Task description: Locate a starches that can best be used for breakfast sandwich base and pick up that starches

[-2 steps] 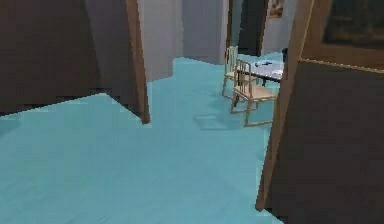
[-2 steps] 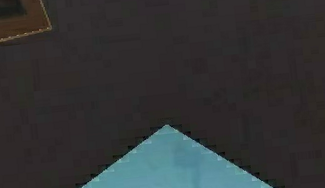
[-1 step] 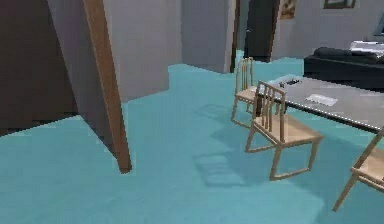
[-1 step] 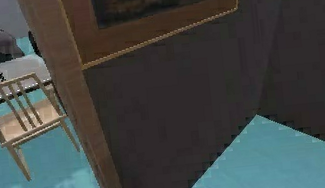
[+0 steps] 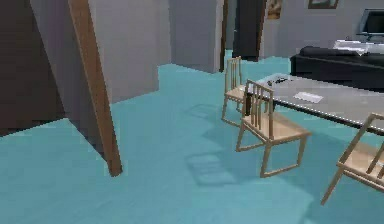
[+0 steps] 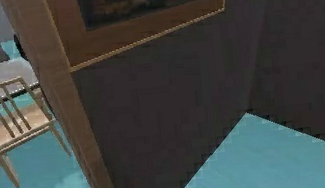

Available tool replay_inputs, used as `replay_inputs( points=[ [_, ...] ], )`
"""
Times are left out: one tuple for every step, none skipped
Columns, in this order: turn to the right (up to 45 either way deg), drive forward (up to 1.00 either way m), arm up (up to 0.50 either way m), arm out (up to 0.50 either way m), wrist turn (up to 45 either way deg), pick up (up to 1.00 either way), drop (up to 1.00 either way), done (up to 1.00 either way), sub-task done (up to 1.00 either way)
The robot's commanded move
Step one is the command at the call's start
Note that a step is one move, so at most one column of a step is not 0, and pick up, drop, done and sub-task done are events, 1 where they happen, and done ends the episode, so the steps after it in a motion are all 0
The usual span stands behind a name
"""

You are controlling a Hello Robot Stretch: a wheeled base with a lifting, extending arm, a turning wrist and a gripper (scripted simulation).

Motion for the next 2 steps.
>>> replay_inputs(
  points=[
    [0.0,0.10,0.00,0.00,0.0,0.00,0.00,0.00,0.00],
    [0.0,1.00,0.00,0.00,0.0,0.00,0.00,0.00,0.00]
  ],
)
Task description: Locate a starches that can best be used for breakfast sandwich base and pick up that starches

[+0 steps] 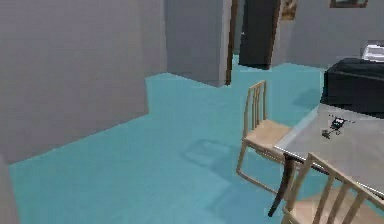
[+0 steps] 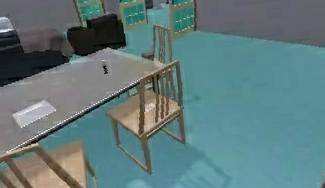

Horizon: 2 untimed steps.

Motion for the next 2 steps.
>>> replay_inputs(
  points=[
    [0.0,1.00,0.00,0.00,0.0,0.00,0.00,0.00,0.00],
    [-3.0,0.00,0.00,0.00,0.0,0.00,0.00,0.00,0.00]
  ],
)
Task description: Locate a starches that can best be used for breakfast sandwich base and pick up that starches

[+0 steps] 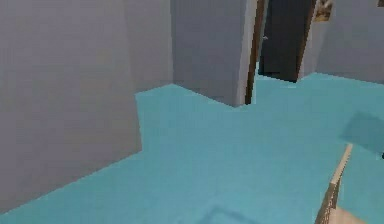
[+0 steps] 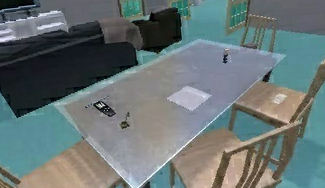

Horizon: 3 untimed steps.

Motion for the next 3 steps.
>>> replay_inputs(
  points=[
    [0.0,0.70,0.00,0.00,0.0,0.00,0.00,0.00,0.00],
    [30.0,0.00,0.00,0.00,0.0,0.00,0.00,0.00,0.00],
    [0.0,1.00,0.00,0.00,0.0,0.00,0.00,0.00,0.00]
  ],
)
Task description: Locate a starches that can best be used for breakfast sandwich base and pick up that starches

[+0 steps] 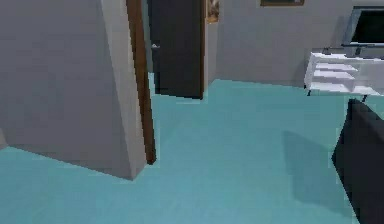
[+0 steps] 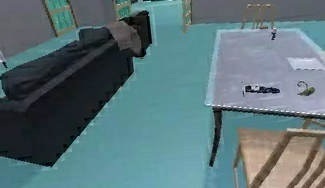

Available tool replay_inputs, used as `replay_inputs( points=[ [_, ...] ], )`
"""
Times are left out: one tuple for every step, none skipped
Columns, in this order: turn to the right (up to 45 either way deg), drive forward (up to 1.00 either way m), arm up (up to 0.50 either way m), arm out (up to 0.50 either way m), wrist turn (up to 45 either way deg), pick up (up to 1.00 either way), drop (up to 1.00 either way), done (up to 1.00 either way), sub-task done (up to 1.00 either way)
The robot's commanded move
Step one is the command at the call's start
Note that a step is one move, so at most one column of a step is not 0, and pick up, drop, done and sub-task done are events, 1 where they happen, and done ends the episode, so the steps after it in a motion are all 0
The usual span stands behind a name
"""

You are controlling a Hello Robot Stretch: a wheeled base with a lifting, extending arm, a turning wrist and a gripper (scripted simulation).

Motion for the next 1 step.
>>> replay_inputs(
  points=[
    [0.0,1.00,0.00,0.00,0.0,0.00,0.00,0.00,0.00]
  ],
)
